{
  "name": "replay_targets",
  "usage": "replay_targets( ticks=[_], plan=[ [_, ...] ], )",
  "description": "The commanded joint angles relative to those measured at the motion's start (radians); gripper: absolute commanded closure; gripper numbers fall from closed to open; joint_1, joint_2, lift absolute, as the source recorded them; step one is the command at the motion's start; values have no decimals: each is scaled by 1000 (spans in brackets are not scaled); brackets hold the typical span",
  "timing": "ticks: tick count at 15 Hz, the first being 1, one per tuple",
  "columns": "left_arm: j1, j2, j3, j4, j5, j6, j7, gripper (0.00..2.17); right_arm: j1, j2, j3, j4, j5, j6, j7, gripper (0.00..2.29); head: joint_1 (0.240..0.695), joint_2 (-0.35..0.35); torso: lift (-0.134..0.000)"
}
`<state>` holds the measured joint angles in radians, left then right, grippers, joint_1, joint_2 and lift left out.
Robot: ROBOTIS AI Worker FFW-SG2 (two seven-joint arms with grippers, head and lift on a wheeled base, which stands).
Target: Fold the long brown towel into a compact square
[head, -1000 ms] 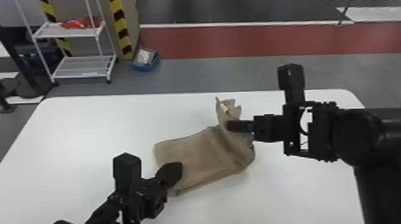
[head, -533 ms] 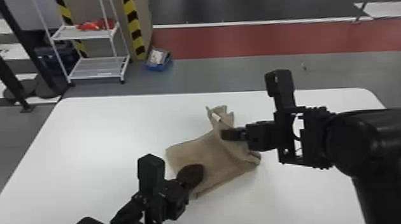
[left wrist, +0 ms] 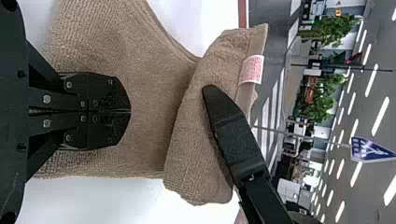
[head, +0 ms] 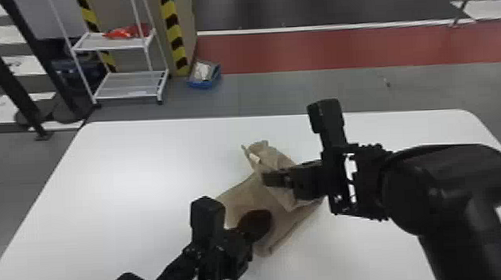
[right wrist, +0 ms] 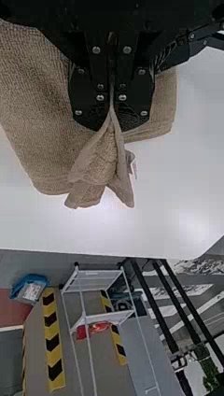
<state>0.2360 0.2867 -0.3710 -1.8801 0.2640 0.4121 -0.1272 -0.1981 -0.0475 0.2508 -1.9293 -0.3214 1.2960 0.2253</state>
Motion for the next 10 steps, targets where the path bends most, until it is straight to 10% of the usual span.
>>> replay_targets(
  ticks=[1,8,10],
  plan=[
    [0,0,0,-1,0,1,1,1919,6,0,13,3,7,-2,2,1409,695,54,-125],
    [0,0,1,1,-9,-2,3,1919,25,-8,19,1,7,29,19,1393,695,61,-125],
    [2,0,1,1,-9,-2,3,1919,31,-8,21,1,1,29,54,998,695,66,-125]
  ],
)
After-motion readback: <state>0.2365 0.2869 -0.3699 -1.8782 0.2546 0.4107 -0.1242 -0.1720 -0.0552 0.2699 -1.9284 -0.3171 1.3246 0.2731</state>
